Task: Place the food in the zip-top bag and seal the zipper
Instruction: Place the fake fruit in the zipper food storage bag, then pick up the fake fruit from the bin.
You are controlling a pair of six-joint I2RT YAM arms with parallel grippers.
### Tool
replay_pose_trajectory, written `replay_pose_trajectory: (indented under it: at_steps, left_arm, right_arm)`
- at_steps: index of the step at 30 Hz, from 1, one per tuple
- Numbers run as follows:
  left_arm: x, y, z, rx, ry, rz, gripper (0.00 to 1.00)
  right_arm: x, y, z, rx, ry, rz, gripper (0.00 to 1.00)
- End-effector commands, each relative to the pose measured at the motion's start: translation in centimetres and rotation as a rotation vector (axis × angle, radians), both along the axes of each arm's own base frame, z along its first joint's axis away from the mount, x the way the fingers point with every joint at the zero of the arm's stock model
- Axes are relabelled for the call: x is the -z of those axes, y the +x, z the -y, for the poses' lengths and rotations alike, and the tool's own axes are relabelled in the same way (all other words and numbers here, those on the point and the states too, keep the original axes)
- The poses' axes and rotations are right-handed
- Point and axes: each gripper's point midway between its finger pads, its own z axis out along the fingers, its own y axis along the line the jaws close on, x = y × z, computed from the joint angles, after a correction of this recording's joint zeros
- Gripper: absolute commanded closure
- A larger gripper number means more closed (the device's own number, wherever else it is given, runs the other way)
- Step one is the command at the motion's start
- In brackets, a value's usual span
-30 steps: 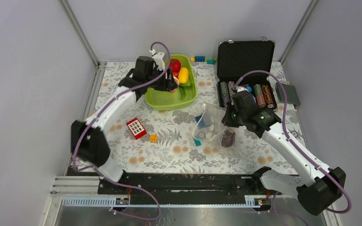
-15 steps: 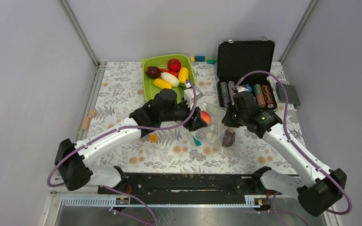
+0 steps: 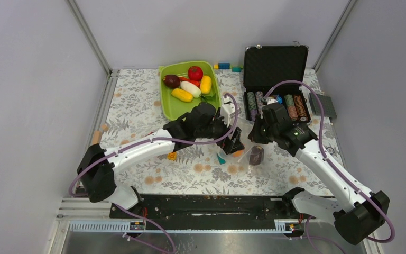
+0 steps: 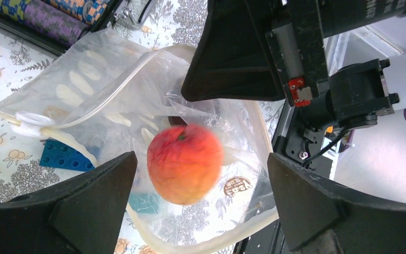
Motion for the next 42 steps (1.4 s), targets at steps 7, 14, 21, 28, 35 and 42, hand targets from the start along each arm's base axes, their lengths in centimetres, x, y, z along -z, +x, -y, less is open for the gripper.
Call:
replay_pose_trajectory:
  at_steps: [7, 14, 21, 28, 35, 42]
  left_arm:
    - [-4.7, 0.5, 0.6, -0.027, -0.077, 0.099, 0.01]
    - [-5.7, 3.5, -2.6, -0.278, -0.022, 0.141, 0.01]
    - [-8.3, 6.3, -8.5, -0.557, -0.032, 0.212, 0.01]
    - [-7.8, 11.9, -16.1, -0.833, -0.022, 0.115, 0.01]
    - [-3.8, 17.7, -19.4, -0.991, 0.056, -0.028, 0.01]
    - [0.6, 24.0, -20.9, -1.085, 0.123, -0.122, 0.01]
  right_arm:
    - [-1.3, 0.0, -0.5, -0.010, 0.057, 0.035, 1.00]
    - [-2.2, -0.4, -0.4, -0.006, 0.076, 0.035, 1.00]
    - [-6.2, -2.0, -1.1, -0.054, 0.162, 0.043, 1.00]
    - [-9.8, -3.5, -4.4, -0.188, 0.343, 0.020, 1.00]
    - [-6.1, -1.2, -1.1, -0.014, 0.145, 0.007, 1.00]
    - [-2.3, 0.4, 5.0, 0.167, -0.196, -0.015, 1.00]
